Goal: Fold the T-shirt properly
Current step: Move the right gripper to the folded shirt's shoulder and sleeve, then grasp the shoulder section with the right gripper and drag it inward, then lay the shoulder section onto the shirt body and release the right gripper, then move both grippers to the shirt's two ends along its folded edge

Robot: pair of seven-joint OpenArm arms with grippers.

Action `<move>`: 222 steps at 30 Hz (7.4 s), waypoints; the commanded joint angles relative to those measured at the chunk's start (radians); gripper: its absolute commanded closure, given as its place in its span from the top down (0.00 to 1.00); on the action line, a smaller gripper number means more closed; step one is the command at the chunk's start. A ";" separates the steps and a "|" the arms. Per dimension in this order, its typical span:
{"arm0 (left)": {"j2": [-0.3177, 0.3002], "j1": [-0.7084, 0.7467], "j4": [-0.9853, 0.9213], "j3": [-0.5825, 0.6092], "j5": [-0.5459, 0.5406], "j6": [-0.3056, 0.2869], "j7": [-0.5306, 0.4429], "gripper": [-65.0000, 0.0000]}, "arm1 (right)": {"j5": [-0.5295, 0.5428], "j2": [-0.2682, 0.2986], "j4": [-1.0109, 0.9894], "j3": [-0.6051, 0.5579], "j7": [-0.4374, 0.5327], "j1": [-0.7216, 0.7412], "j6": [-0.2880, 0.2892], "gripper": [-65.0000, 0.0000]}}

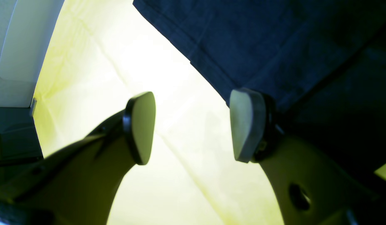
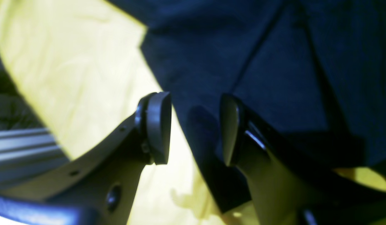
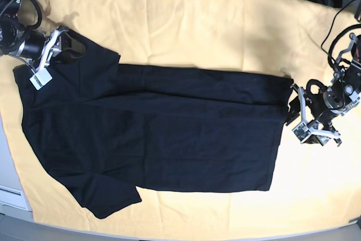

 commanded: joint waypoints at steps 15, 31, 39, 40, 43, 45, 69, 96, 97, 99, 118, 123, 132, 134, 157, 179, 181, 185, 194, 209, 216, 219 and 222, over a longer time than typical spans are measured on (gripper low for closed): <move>-0.020 -0.020 0.011 -0.014 -0.003 0.012 -0.026 0.58 | -0.233 -0.054 0.016 0.009 0.131 -0.023 0.003 0.42; -0.020 -0.020 0.011 -0.014 -0.003 0.012 -0.026 0.58 | -0.359 -0.082 0.016 0.008 0.228 -0.094 0.003 0.02; -0.020 -0.020 0.011 -0.014 -0.003 0.012 -0.018 0.58 | -0.356 -0.082 0.064 0.009 0.228 -0.094 0.003 0.00; -0.020 -0.020 0.011 -0.014 -0.003 0.012 -0.018 0.58 | -0.356 -0.082 0.083 0.011 0.225 -0.094 0.003 0.00; -0.020 -0.020 0.011 -0.014 -0.003 0.012 -0.019 0.58 | -0.350 -0.082 0.150 0.011 0.193 -0.095 0.003 0.01; -0.020 -0.020 0.011 -0.014 -0.003 0.012 -0.018 0.58 | -0.281 -0.082 0.181 0.011 0.160 -0.097 0.003 0.20; -0.020 -0.020 0.011 -0.014 -0.006 0.012 -0.022 0.58 | -0.583 -0.171 0.185 -0.127 0.333 -0.096 0.003 0.41; -0.020 -0.019 0.011 -0.014 -0.006 0.011 -0.018 0.58 | -0.754 -0.125 0.382 -0.126 0.456 -0.033 -0.079 0.00; -0.020 -0.019 0.011 -0.014 -0.006 0.011 -0.018 0.58 | -0.748 -0.121 0.382 -0.126 0.459 -0.016 -0.079 0.00; -0.020 -0.020 0.011 -0.014 -0.006 0.012 -0.018 0.58 | -0.742 -0.116 0.382 -0.126 0.472 0.015 -0.084 0.00; -0.020 -0.019 0.011 -0.014 -0.006 0.011 -0.018 0.58 | -0.587 -0.101 0.075 -0.173 0.478 0.377 -0.023 0.00; -0.020 -0.019 0.011 -0.014 -0.006 0.000 -0.018 0.58 | -0.644 -0.101 -0.021 -0.310 0.479 0.481 -0.023 0.00; -0.020 -0.019 0.011 -0.014 -0.006 0.000 -0.018 0.58 | -0.684 -0.101 -0.175 -0.451 0.481 0.655 -0.026 0.00; -0.019 -0.019 0.011 -0.014 -0.006 0.000 -0.018 0.58 | -0.690 -0.101 -0.221 -0.457 0.496 0.677 -0.026 0.00; -0.020 -0.019 0.011 -0.014 -0.010 0.000 -0.018 0.58 | -0.850 -0.121 -0.470 -0.456 0.604 0.790 -0.286 0.01; -0.020 -0.020 0.011 -0.014 -0.010 0.000 -0.023 0.58 | -0.227 -0.061 -0.277 -0.371 -0.068 0.822 -0.092 0.45; -0.020 -0.019 0.011 -0.014 -0.010 0.000 -0.022 0.54 | -0.167 -0.059 -0.277 -0.371 -0.127 0.798 -0.057 0.38; -0.020 -0.020 0.011 -0.014 -0.010 -0.001 -0.016 0.06 | -0.084 -0.055 -0.277 -0.370 -0.200 0.719 -0.018 0.13; -0.020 -0.019 0.011 -0.014 0.013 -0.002 0.006 0.00 | 0.161 0.052 -0.275 -0.237 -0.200 0.554 0.003 0.09; -0.020 -0.019 0.013 -0.014 -0.064 -0.237 0.040 0.00 | 0.274 0.134 -0.275 0.257 -0.200 0.296 0.003 0.00; -0.014 -0.019 0.013 -0.014 -0.129 -0.313 -0.008 0.00 | 0.274 0.122 -0.275 0.257 -0.200 0.186 0.003 0.00; 0.005 -0.019 0.001 -0.014 -0.083 -0.274 -0.030 0.00 | 0.274 0.119 -0.275 0.257 -0.200 0.175 0.003 0.00; 0.038 -0.020 -0.027 -0.014 -0.025 -0.180 -0.072 0.00 | 0.274 0.117 -0.275 0.257 -0.200 0.175 0.003 0.00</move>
